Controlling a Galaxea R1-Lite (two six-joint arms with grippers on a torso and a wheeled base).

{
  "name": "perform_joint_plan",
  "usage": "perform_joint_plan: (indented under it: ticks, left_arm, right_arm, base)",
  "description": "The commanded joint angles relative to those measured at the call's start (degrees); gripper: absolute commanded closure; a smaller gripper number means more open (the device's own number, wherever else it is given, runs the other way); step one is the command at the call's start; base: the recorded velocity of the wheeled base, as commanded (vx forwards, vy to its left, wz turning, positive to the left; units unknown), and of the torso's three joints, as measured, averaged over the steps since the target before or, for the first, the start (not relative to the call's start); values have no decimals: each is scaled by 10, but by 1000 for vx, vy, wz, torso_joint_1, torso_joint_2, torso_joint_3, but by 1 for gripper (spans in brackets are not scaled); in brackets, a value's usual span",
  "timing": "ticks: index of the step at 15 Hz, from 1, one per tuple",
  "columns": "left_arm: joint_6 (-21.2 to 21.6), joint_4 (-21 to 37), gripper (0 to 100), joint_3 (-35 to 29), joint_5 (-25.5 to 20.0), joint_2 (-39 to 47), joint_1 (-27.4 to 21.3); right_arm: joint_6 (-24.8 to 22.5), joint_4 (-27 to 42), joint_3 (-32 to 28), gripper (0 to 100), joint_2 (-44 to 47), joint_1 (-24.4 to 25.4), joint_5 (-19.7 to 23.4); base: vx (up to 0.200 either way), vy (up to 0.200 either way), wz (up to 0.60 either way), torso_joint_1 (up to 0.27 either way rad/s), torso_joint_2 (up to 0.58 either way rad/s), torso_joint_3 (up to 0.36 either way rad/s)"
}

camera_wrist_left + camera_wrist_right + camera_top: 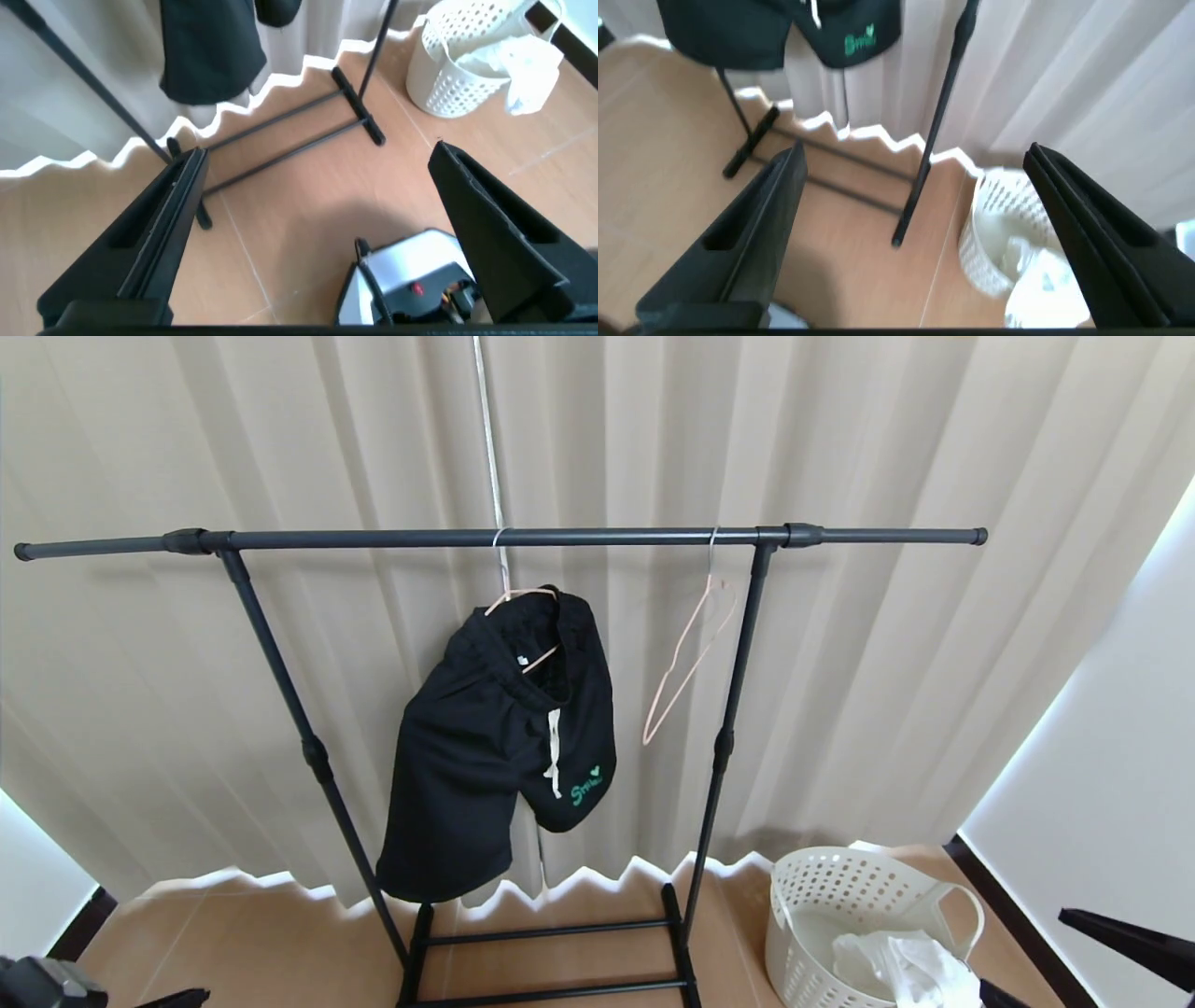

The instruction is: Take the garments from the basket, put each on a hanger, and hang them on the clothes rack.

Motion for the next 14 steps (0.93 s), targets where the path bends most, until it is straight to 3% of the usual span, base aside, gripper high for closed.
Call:
perform_joint_plan:
  ticks: [1,2,3,6,8,10,14]
  left_arm:
    - [5,118,0,3,-1,-169,-6]
    - [12,196,0,2,-7,-264,-8]
    - [15,217,0,-5,-11,-302,-10]
    - [31,221,0,-7,-11,-356,25]
    - [43,221,0,-7,-10,-371,91]
    - [49,221,0,-7,-13,-394,155]
    - [47,221,0,-7,-15,-465,195]
  right_arm:
    - [4,109,7,0,-149,-2,0]
    - [14,146,7,0,-179,-2,-1]
    - [18,157,7,0,-187,-2,-1]
    - [29,203,7,0,-235,-2,-9]
    - [27,253,7,0,-292,-2,-57]
    - [29,259,7,0,-323,-4,-80]
    - [29,283,7,0,-385,-27,-125]
  base:
    - [0,0,0,0,0,0]
    - [0,0,0,0,0,0]
    - [0,0,0,0,0,0]
    - [0,0,0,0,0,0]
    - [0,0,0,0,0,0]
    - [0,0,0,0,0,0]
    - [0,0,0,0,0,0]
